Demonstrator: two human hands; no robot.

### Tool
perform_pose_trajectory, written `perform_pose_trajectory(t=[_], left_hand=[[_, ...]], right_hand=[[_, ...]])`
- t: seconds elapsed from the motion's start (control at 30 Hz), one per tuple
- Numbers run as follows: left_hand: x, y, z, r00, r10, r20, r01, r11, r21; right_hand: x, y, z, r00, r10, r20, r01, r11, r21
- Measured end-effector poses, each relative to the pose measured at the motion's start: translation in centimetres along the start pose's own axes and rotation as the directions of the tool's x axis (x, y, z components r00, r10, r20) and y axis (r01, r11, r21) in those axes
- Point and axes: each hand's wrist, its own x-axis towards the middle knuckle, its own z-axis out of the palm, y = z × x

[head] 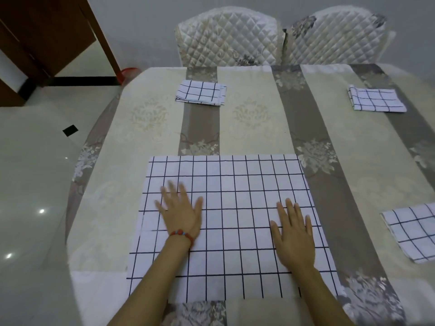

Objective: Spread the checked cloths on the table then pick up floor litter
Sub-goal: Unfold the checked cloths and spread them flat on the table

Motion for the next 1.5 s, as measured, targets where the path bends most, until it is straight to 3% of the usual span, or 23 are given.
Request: perform_pose_trajectory(t=[0.03, 0.1, 0.13, 0.17, 0.2, 0.3, 0.37, 0.43, 0.53, 0.6, 0.77, 0.9, 0.97, 1.07, 1.13, 1.33, 1.5], left_hand=[[0.4, 1.5, 0.3, 0.986, 0.166, 0.016, -0.166, 0.986, 0.019], [0.8, 4.3, 0.8, 0.853, 0.506, 0.126, -0.514, 0.857, 0.036], [1.3, 5.0, 1.0, 0.795, 0.578, 0.186, -0.595, 0.802, 0.052], [2.1, 5.0, 1.1, 0.788, 0.577, 0.213, -0.603, 0.793, 0.083], [2.9, 4.5, 1.1, 0.83, 0.52, 0.203, -0.546, 0.83, 0.108], [4.2, 1.6, 0.0, 0.972, 0.201, 0.123, -0.216, 0.968, 0.127], [3.1, -0.5, -0.8, 0.998, 0.018, 0.067, -0.025, 0.996, 0.091], [0.1, -1.2, -0.9, 0.998, 0.045, 0.037, -0.047, 0.997, 0.06], [-6.1, -0.3, -0.1, 0.915, 0.382, 0.129, -0.395, 0.915, 0.089], [-8.7, -0.2, 0.0, 0.854, 0.484, 0.194, -0.511, 0.85, 0.131], [-8.7, -3.0, -0.1, 0.927, 0.345, 0.149, -0.362, 0.925, 0.113], [-8.0, -2.8, -0.4, 0.992, 0.033, 0.124, -0.04, 0.998, 0.054], [-8.0, -1.1, -0.7, 0.993, -0.067, 0.099, 0.066, 0.998, 0.011], [-8.6, 4.0, -0.3, 0.991, 0.123, 0.055, -0.121, 0.992, -0.031], [-9.3, 8.8, 0.5, 0.951, 0.298, 0.078, -0.294, 0.954, -0.063], [-12.9, 24.0, 3.9, 0.816, 0.571, 0.088, -0.555, 0.817, -0.154], [-15.0, 33.7, 8.0, 0.836, 0.514, 0.193, -0.448, 0.842, -0.302]], right_hand=[[0.0, 0.0, 0.1, 1.0, -0.003, -0.007, 0.003, 1.0, 0.004], [0.0, 0.1, 0.1, 1.0, -0.005, -0.015, 0.005, 1.0, 0.006], [0.0, 0.2, 0.1, 1.0, -0.005, -0.019, 0.005, 1.0, 0.006], [0.0, 0.2, 0.1, 1.0, -0.006, -0.023, 0.006, 1.0, 0.007], [0.0, 0.2, 0.1, 1.0, -0.007, -0.028, 0.007, 1.0, 0.006], [0.0, 0.2, 0.2, 0.999, -0.008, -0.039, 0.008, 1.0, 0.003], [0.0, 0.2, 0.3, 0.999, -0.01, -0.045, 0.01, 1.0, 0.003], [0.0, 0.2, 0.3, 0.999, -0.012, -0.051, 0.012, 1.0, 0.011], [0.1, 0.2, 0.3, 0.999, -0.013, -0.053, 0.014, 1.0, 0.014], [0.1, 0.3, 0.4, 0.999, -0.011, -0.047, 0.011, 1.0, 0.011], [0.0, 0.2, 0.2, 0.998, -0.02, -0.052, 0.021, 1.0, 0.015], [0.1, 0.4, -0.3, 0.999, -0.035, -0.014, 0.037, 0.996, 0.079], [0.4, 0.9, -1.1, 0.998, -0.062, 0.012, 0.057, 0.969, 0.239], [0.7, 3.3, -3.6, 0.997, -0.053, 0.054, 0.011, 0.811, 0.585], [0.9, 6.5, -5.7, 0.999, 0.0, 0.039, -0.027, 0.728, 0.685], [1.3, 20.5, -11.4, 0.971, 0.187, -0.149, -0.067, 0.811, 0.581], [1.0, 30.7, -14.0, 0.907, 0.376, -0.19, -0.253, 0.846, 0.47]])
